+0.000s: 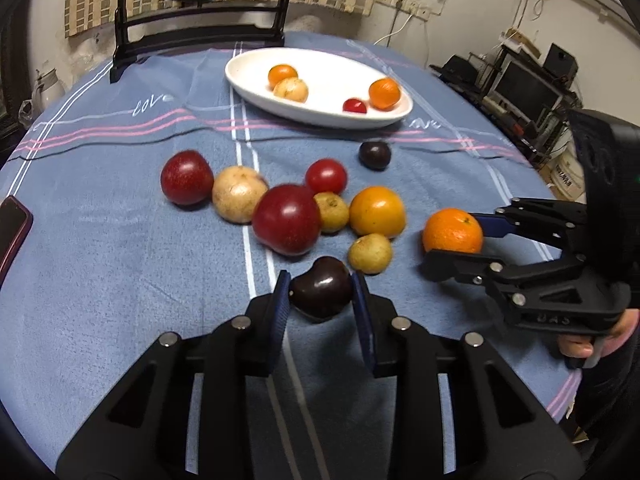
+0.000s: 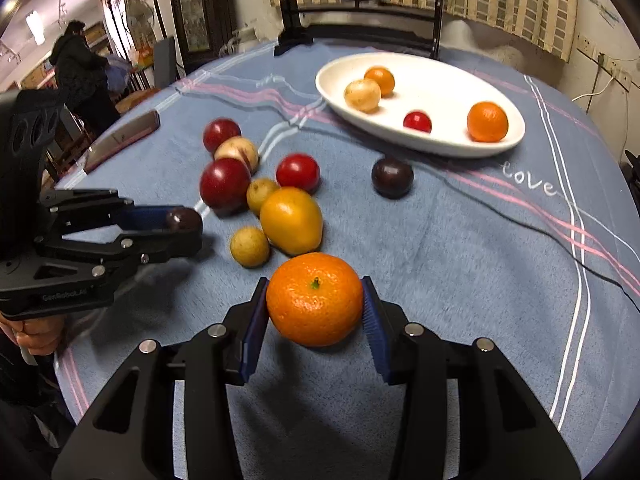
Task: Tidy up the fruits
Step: 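Place the tangerine and dark plum on the white plate and release both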
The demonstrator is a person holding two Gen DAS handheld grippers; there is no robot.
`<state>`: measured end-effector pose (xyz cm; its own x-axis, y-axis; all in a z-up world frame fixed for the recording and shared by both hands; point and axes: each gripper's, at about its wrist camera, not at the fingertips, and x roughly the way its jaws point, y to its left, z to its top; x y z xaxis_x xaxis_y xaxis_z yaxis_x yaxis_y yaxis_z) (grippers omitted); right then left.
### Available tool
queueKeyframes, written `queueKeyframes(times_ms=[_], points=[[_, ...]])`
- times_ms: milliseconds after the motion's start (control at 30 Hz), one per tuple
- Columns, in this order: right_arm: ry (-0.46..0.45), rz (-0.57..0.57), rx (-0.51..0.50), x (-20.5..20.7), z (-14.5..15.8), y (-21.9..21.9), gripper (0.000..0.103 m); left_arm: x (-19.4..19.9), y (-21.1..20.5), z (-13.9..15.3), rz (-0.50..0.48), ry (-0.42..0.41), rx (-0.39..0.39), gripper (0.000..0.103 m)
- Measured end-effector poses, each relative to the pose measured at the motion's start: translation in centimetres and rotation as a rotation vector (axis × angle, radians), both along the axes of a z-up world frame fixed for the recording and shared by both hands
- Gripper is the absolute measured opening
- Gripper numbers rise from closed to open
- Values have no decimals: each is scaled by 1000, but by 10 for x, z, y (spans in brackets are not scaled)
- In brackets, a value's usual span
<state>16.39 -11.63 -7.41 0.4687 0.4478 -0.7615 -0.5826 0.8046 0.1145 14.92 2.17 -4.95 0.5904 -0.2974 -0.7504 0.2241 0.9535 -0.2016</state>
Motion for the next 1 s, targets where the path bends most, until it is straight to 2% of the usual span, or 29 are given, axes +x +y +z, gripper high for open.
queueKeyframes(times_ms=[133, 267, 433, 500, 633, 733, 933, 1000], points=[[-85, -50, 74, 3, 16, -11, 45, 4, 5, 17, -6, -53, -30, 31], [-157, -160, 196, 27, 35, -31, 45, 30, 4, 41, -15, -93, -41, 31], [-157, -299, 264, 86, 43, -38, 45, 92, -10, 72, -8, -164, -4, 31], [-167, -319, 258, 102, 43, -36, 45, 126, -18, 77, -8, -162, 13, 31], [-182, -329, 240, 135, 35, -25, 45, 181, -28, 75, 7, -126, 40, 31], [-139, -324, 250, 160, 27, -20, 45, 210, -34, 65, 21, -98, 62, 31], [-118, -292, 206, 179, 18, -12, 46, 237, -36, 50, 31, -67, 94, 32], [-117, -284, 196, 181, 17, -10, 55, 242, -35, 46, 40, -48, 101, 37]])
